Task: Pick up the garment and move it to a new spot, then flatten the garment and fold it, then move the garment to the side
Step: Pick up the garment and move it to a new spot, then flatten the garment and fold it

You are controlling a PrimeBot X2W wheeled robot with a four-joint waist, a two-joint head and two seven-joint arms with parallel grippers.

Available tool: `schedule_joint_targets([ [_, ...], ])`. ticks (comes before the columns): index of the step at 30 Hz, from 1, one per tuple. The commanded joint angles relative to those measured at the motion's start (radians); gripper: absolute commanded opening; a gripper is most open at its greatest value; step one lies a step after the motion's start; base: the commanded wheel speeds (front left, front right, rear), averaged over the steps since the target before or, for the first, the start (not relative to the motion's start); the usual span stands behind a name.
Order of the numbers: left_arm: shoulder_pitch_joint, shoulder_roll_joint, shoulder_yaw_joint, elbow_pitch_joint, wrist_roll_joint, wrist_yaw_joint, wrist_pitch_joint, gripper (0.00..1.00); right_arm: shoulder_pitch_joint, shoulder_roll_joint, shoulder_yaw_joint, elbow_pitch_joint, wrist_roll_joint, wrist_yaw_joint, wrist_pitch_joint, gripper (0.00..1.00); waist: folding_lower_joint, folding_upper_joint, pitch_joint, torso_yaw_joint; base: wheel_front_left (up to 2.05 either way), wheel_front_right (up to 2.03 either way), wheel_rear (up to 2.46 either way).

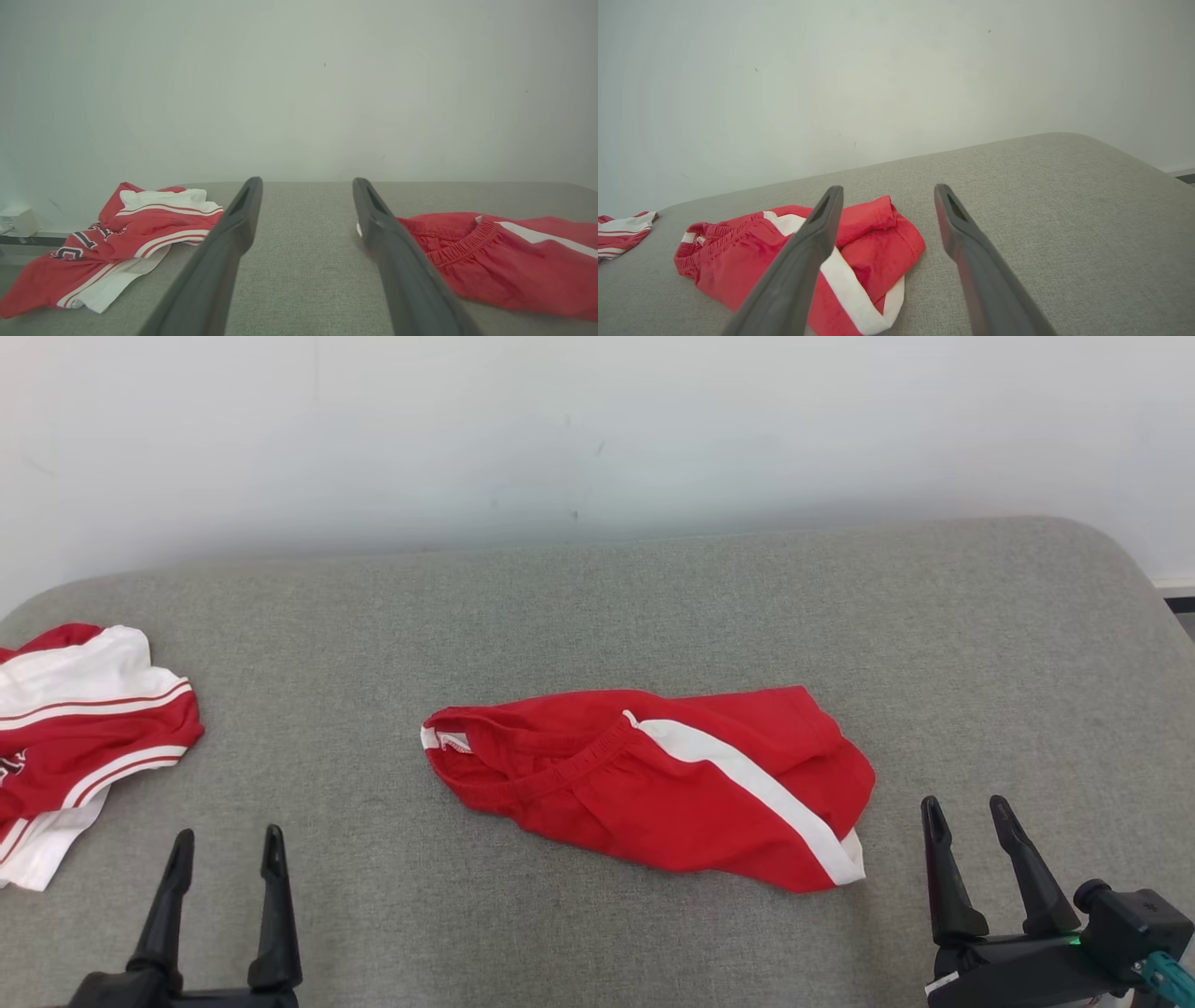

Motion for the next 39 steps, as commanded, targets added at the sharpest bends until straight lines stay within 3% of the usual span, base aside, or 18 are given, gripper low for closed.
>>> schedule_joint_targets([
  [1,0.012,-0.007,0.0,0.002,0.01,-0.007,-0.001,1.0,0.014,-0.005,-0.002,-0.009,-0.009,-0.002,0.005,1.0,0.0001,0.0,-0.004,0.001,0.0,0.0,0.0],
  [12,0.021,-0.011,-0.011,0.049,0.031,-0.04,-0.001,1.0,0.048,-0.007,-0.001,-0.039,-0.022,-0.002,0.027,1.0,0.0001,0.0,-0.013,-0.003,0.0,0.0,0.0],
  [31,0.011,-0.033,-0.008,0.078,0.016,-0.048,-0.001,1.0,0.047,0.004,-0.001,-0.053,-0.024,-0.002,0.037,1.0,0.0001,0.0,-0.001,-0.013,0.0,0.0,0.0],
  [39,-0.104,-0.045,-0.084,0.125,0.04,-0.085,-0.001,1.0,0.028,0.01,0.007,-0.044,-0.013,-0.002,0.024,1.0,0.0001,0.0,0.034,-0.064,0.0,0.0,0.0],
])
